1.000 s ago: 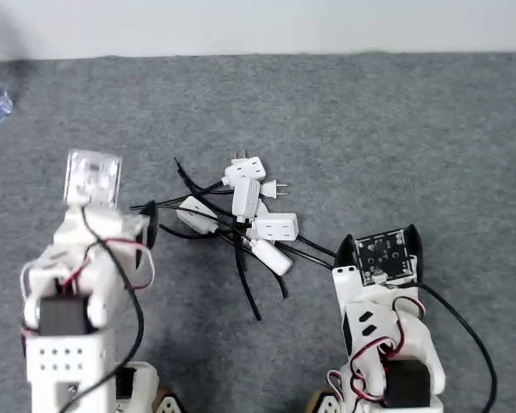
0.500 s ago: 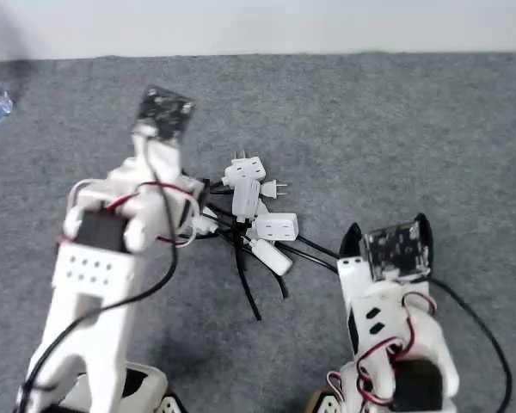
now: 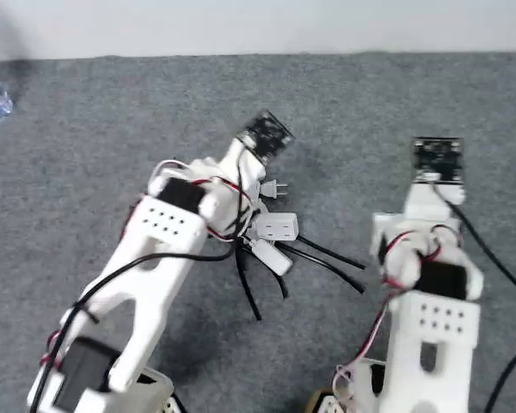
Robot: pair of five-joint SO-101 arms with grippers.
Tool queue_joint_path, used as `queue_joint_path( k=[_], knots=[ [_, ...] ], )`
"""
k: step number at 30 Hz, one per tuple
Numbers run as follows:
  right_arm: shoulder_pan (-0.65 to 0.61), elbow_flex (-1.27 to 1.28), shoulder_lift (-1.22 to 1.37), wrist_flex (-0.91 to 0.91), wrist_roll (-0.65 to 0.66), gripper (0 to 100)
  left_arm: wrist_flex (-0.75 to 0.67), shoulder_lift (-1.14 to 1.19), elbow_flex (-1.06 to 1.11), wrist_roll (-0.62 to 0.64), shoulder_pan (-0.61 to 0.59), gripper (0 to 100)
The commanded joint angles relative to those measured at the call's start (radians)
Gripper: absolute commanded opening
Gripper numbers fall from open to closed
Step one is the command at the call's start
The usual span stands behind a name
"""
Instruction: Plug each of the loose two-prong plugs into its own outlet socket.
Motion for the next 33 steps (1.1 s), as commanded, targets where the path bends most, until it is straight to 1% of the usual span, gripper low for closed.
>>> queue_joint_path(
  k=[1, 4, 7, 10, 14, 16, 19, 23, 27, 33],
  knots=[
    [0.085, -0.054, 0.079, -0.041, -0.009, 31.4, -0.101, 0.103, -0.044, -0.060, 0.068, 18],
    [0.136, -0.054, 0.134, -0.039, -0.008, 31.4, -0.118, 0.176, -0.062, -0.127, 0.103, 18],
    [0.185, -0.052, 0.182, -0.036, 0.017, 31.4, -0.118, 0.236, -0.105, -0.184, 0.106, 18],
    [0.199, -0.025, 0.211, -0.044, 0.052, 31.4, -0.115, 0.275, -0.140, -0.229, 0.104, 18],
    [0.196, 0.003, 0.234, -0.073, 0.055, 31.4, -0.086, 0.290, -0.147, -0.308, 0.126, 18],
    [0.196, 0.012, 0.236, -0.085, 0.057, 31.4, -0.091, 0.290, -0.148, -0.318, 0.130, 18],
    [0.196, 0.038, 0.236, -0.111, 0.058, 31.4, -0.135, 0.298, -0.142, -0.333, 0.133, 18],
    [0.199, 0.086, 0.236, -0.165, 0.095, 31.4, -0.153, 0.344, -0.151, -0.333, 0.138, 18],
    [0.199, 0.101, 0.236, -0.186, 0.097, 31.4, -0.146, 0.419, -0.173, -0.333, 0.153, 18],
    [0.199, 0.103, 0.237, -0.186, 0.097, 31.4, -0.112, 0.470, -0.239, -0.331, 0.195, 18]
  ],
)
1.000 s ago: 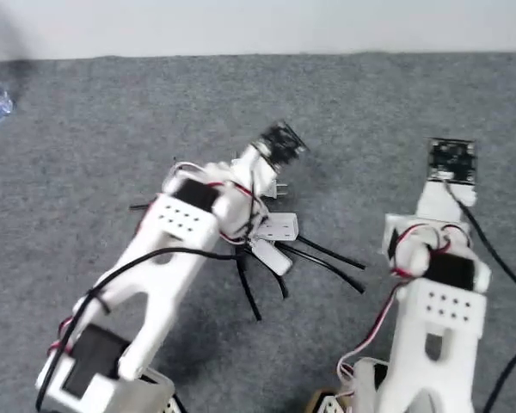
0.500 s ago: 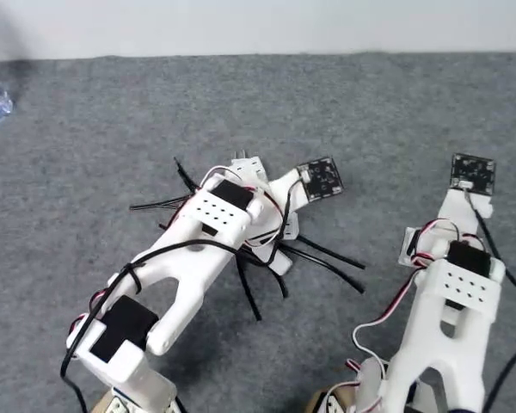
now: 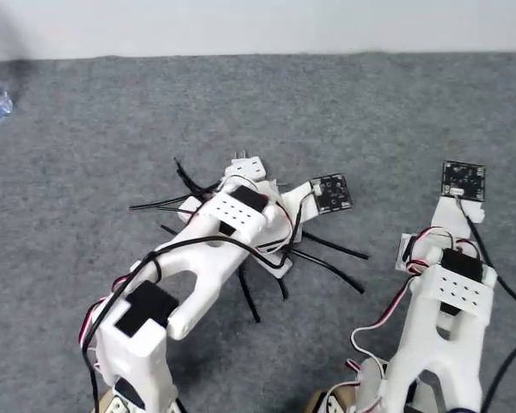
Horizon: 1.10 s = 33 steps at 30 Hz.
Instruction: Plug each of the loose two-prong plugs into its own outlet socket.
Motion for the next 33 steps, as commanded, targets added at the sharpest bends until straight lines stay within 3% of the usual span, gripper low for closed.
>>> queue_joint_path(
  k=[1, 5, 9, 13, 26, 33],
  knots=[
    [0.013, -0.011, 0.002, -0.022, 0.011, 31.4, 0.015, 0.014, -0.087, -0.006, 0.029, 18],
    [0.013, 0.021, 0.002, -0.064, 0.009, 31.4, 0.015, 0.043, -0.107, -0.006, 0.029, 15],
    [0.013, 0.057, 0.002, -0.127, 0.011, 31.4, 0.015, 0.063, -0.107, -0.008, 0.023, 1],
    [0.013, 0.064, 0.001, -0.140, 0.008, 31.4, 0.052, 0.054, -0.111, -0.009, 0.023, 1],
    [0.008, 0.066, 0.002, -0.147, 0.005, 31.4, 0.459, -0.098, -0.397, -0.009, 0.009, 1],
    [-0.025, 0.190, 0.001, -0.358, 0.014, 31.4, 0.756, -0.276, -0.573, -0.009, -0.017, 1]
  ],
)
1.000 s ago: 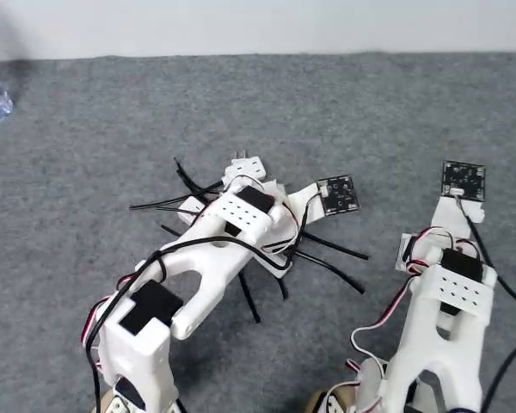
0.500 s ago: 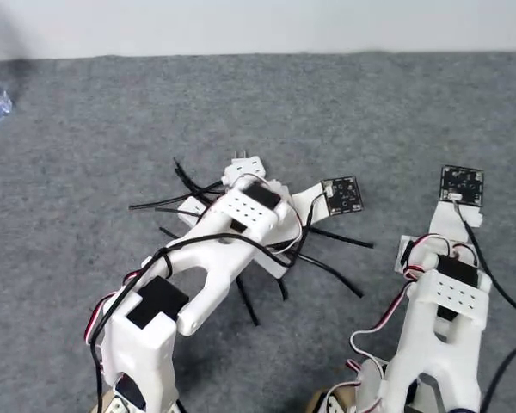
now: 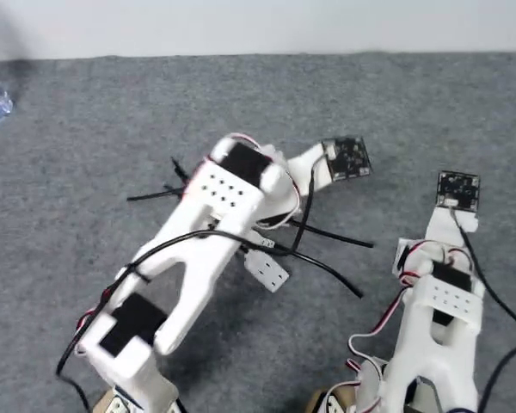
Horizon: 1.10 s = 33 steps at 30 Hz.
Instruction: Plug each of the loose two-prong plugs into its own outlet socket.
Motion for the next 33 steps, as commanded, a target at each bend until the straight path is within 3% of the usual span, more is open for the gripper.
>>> queue_joint_path(
  k=[1, 3, 8, 13, 23, 28, 33],
  knots=[
    [-0.035, 0.011, 0.001, -0.087, 0.014, 31.4, 0.221, -0.153, -0.160, -0.009, -0.041, 1],
    [-0.045, 0.012, 0.001, -0.087, 0.014, 31.4, 0.290, -0.189, -0.216, -0.003, -0.084, 1],
    [-0.056, 0.015, 0.001, -0.085, 0.014, 31.4, 0.290, -0.298, -0.283, 0.149, -0.273, 1],
    [-0.079, 0.041, 0.002, -0.087, 0.014, 31.4, 0.292, -0.396, -0.285, 0.152, -0.453, 1],
    [-0.084, 0.048, 0.001, -0.094, 0.014, 31.4, 0.288, -0.333, -0.209, -0.147, -1.000, 1],
    [-0.084, 0.051, 0.001, -0.096, 0.014, 31.4, 0.282, -0.132, -0.196, -0.210, -1.157, 1],
    [-0.116, 0.052, 0.001, -0.096, 0.014, 31.4, 0.226, 0.087, -0.196, -0.218, -1.238, 1]
  ],
)
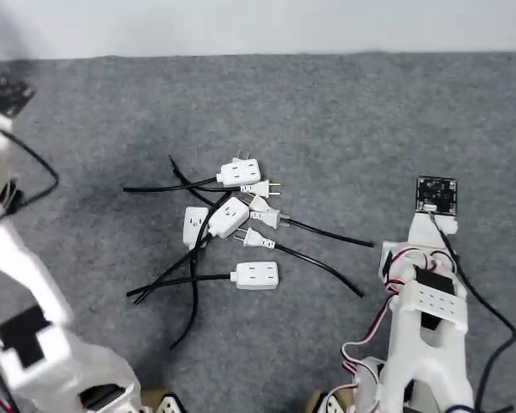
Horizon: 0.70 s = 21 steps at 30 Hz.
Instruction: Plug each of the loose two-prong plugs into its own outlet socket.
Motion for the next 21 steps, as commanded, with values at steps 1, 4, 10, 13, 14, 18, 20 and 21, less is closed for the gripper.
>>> queue_joint_path(
  k=[1, 4, 10, 13, 14, 18, 20, 21],
  knots=[
    [-0.024, -0.009, -0.001, -0.021, 0.014, 31.4, -0.046, 0.166, -0.008, -0.017, -0.058, 1],
    [-0.025, -0.009, -0.001, -0.021, 0.015, 31.4, -0.041, 0.270, -0.007, -0.017, -0.058, 1],
    [-0.035, 0.003, -0.001, -0.039, 0.068, 31.4, -0.046, 0.420, -0.041, -0.020, -0.069, 1],
    [-0.054, 0.026, -0.001, -0.076, 0.069, 31.4, -0.046, 0.496, -0.058, -0.021, -0.072, 1],
    [-0.054, 0.031, -0.001, -0.087, 0.069, 31.4, -0.046, 0.519, -0.071, -0.021, -0.074, 1],
    [-0.053, 0.032, -0.001, -0.090, 0.069, 31.4, -0.048, 0.606, -0.160, -0.023, -0.094, 2],
    [-0.053, 0.032, -0.001, -0.090, 0.069, 31.4, -0.041, 0.646, -0.219, -0.023, -0.103, 6],
    [-0.053, 0.032, -0.001, -0.090, 0.069, 31.4, -0.040, 0.661, -0.245, -0.023, -0.107, 8]
  ],
)
